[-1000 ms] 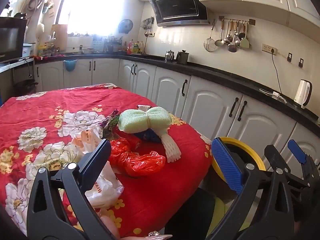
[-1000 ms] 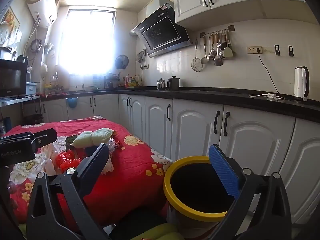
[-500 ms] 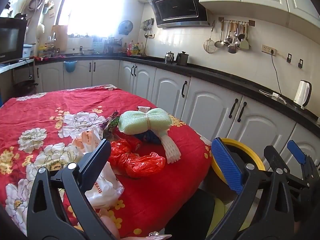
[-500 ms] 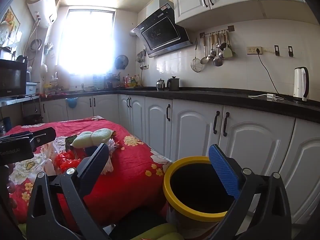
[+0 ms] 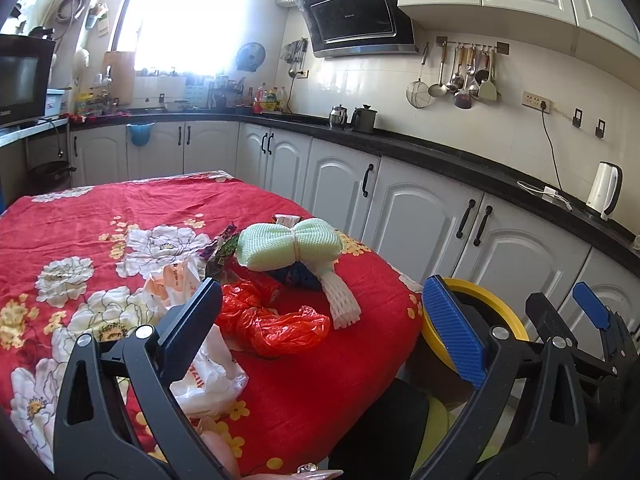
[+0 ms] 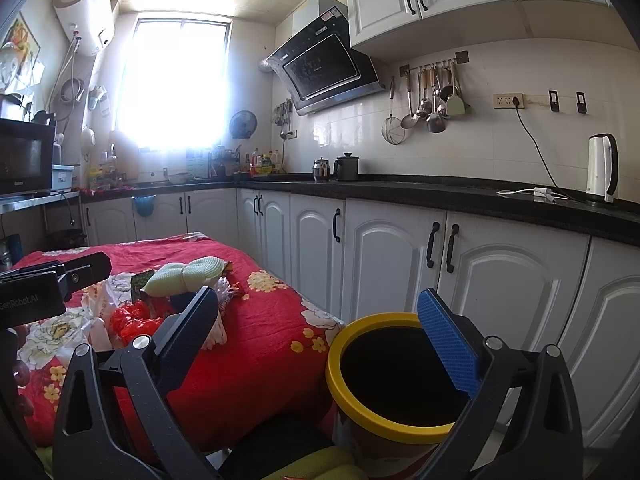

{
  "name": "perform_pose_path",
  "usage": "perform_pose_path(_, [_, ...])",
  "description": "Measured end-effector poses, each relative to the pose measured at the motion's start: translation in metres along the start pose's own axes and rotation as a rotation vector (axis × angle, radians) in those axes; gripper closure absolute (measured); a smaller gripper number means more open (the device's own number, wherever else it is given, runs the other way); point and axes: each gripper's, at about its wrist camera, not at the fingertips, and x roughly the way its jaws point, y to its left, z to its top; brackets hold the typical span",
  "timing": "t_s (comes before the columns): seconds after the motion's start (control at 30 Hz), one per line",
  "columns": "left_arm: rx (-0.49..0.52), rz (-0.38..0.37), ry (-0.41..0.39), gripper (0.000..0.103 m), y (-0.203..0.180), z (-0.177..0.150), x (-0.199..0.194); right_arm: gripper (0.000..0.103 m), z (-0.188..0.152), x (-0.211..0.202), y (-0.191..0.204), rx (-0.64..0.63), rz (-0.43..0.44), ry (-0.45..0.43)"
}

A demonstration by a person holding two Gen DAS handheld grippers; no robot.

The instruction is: Collect trash

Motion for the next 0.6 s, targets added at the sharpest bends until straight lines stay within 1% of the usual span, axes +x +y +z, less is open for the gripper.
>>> perform_pose_path(0.6, [-0.005,0.0,0.011,0.011,-0.0007,-0.0028,0.0028,0.006,-0.0015,0.0012,0.0005,0.0,0.0,0.003])
